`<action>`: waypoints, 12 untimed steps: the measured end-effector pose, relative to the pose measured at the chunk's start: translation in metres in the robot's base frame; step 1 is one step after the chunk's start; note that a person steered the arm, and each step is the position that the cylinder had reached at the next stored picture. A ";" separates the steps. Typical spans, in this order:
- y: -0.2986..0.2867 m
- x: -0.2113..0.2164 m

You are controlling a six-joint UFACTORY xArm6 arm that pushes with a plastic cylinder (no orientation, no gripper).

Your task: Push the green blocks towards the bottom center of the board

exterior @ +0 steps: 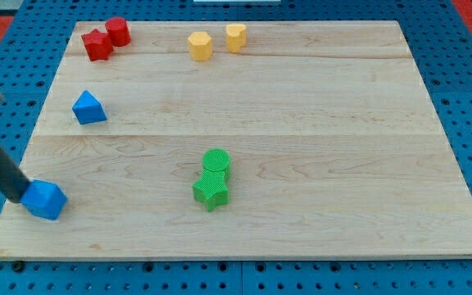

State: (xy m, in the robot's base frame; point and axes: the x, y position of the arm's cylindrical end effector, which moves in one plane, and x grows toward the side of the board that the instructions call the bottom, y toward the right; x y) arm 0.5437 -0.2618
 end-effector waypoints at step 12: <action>0.151 0.029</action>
State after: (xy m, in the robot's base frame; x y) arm 0.5727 -0.1111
